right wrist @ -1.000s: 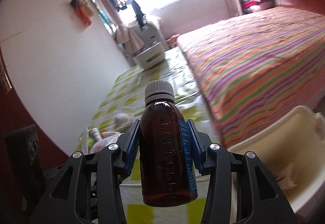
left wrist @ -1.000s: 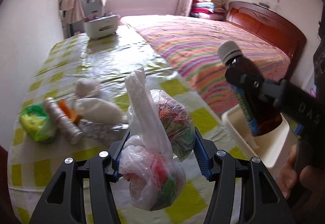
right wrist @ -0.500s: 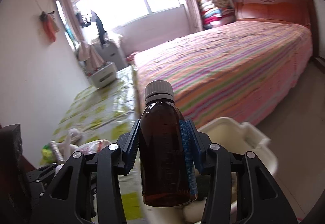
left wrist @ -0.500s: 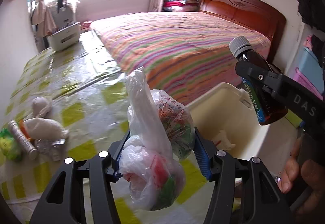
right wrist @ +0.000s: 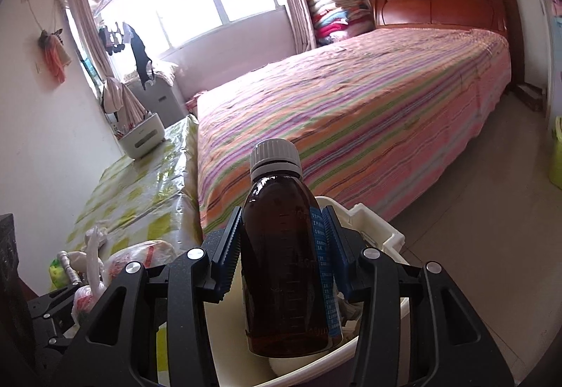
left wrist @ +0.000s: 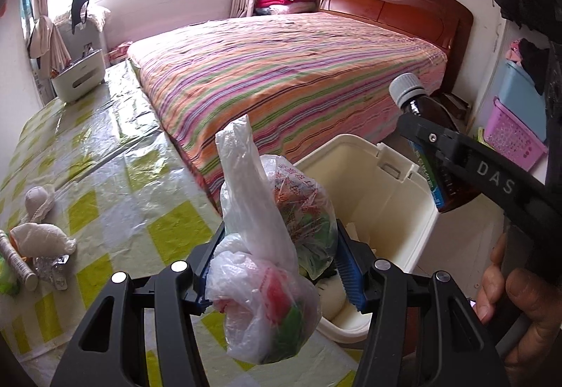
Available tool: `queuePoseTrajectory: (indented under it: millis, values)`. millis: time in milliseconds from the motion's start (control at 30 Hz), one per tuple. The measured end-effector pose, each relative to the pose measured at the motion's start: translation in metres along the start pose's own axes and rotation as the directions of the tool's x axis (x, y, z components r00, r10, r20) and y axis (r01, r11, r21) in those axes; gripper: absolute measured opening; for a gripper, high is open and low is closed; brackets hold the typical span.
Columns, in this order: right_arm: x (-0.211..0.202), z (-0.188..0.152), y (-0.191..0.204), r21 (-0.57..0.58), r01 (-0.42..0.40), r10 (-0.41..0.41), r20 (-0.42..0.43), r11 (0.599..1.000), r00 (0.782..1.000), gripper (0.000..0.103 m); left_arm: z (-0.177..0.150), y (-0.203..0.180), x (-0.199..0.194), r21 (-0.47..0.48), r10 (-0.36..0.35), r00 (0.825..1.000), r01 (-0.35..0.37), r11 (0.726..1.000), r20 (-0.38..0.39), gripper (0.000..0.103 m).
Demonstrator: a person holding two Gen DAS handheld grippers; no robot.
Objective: Collect trash
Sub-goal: 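Carry the bags and bottle over the cream bin and open both grippers to drop them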
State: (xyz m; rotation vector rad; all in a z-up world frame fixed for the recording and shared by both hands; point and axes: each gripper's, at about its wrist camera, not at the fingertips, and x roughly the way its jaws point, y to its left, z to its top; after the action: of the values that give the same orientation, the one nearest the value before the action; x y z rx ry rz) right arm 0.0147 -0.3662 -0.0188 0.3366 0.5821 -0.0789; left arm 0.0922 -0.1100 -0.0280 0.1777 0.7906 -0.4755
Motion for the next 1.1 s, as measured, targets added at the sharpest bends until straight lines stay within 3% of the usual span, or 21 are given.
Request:
queuePoseTrajectory:
  millis: [67,133,167,633,1100]
  values:
    - [0.004,-0.001,-0.005,0.019,0.008,-0.008,-0.009,1.000,1.000,0.048,0.001,-0.002,0.002,-0.003,-0.006,1.000,0.006,1.000,-0.003,0.055]
    - [0.004,0.001,-0.008,0.045,0.002,-0.002,-0.003,0.999,1.000,0.063,0.002,-0.005,0.003,-0.002,-0.014,1.000,0.014,1.000,-0.006,0.055]
    - [0.001,0.001,-0.010,0.057,-0.003,0.002,0.008,0.998,1.000,0.064,0.002,-0.006,0.004,0.002,-0.017,1.000,0.017,1.000,-0.007,0.055]
    - [-0.023,0.008,-0.028,0.156,-0.029,0.008,0.130,0.987,0.991,0.064,0.001,-0.023,0.021,0.031,-0.031,0.999,0.032,0.999,-0.038,0.055]
    - [-0.028,0.007,-0.038,0.226,-0.017,-0.024,0.181,0.974,0.983,0.066,0.000,-0.035,0.028,0.061,-0.009,0.999,0.011,0.998,-0.037,0.060]
